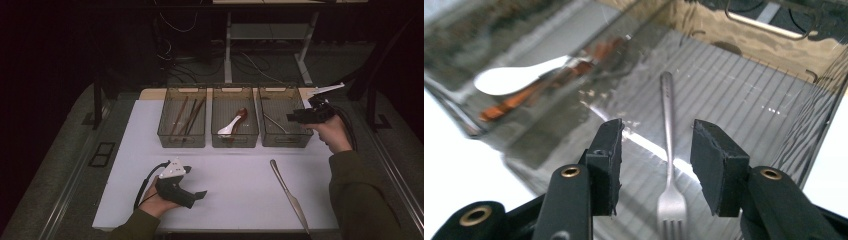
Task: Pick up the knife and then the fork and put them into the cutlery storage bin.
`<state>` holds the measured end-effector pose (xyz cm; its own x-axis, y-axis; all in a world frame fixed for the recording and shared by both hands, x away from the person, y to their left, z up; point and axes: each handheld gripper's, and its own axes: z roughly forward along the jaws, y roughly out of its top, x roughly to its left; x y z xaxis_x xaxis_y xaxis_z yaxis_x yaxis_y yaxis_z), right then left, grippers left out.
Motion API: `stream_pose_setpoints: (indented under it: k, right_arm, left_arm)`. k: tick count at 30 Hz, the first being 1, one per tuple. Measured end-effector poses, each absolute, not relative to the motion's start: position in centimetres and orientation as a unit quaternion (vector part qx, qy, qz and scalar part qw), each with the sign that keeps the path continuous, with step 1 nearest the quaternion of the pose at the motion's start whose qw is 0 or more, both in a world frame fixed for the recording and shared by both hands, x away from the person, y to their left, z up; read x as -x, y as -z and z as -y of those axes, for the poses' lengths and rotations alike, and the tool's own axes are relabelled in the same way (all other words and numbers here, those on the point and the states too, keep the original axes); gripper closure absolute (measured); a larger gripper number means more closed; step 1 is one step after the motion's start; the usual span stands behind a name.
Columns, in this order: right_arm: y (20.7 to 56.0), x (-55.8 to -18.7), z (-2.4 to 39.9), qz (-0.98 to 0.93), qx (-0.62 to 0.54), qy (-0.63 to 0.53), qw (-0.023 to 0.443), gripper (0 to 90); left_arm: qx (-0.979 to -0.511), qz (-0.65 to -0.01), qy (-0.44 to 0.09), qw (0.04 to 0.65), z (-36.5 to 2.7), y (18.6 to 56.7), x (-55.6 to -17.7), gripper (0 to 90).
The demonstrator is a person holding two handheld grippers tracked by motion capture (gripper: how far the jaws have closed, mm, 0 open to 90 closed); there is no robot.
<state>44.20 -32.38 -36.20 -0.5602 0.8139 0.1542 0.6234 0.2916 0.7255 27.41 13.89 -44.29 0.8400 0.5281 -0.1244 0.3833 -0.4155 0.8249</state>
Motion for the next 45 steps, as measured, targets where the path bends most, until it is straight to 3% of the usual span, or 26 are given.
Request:
stream_pose_setpoints:
  k: [6,24,45]
  right_arm:
    - [35.4,-41.5,32.1,-0.797,-0.433,-0.400,0.128,59.9]
    - [37.6,-36.7,31.3,-0.826,-0.398,-0.381,0.117,88.8]
    - [42.7,-36.1,27.6,-0.870,-0.377,-0.308,0.072,89.6]
  left_arm:
    - [-0.837,-0.272,-0.078,0.468,-13.8,44.3,-27.4,0.0]
    - [-0.833,-0.278,-0.081,0.472,-14.0,44.1,-27.3,0.0]
    - [-0.834,-0.284,-0.091,0.465,-14.0,44.2,-27.4,0.0]
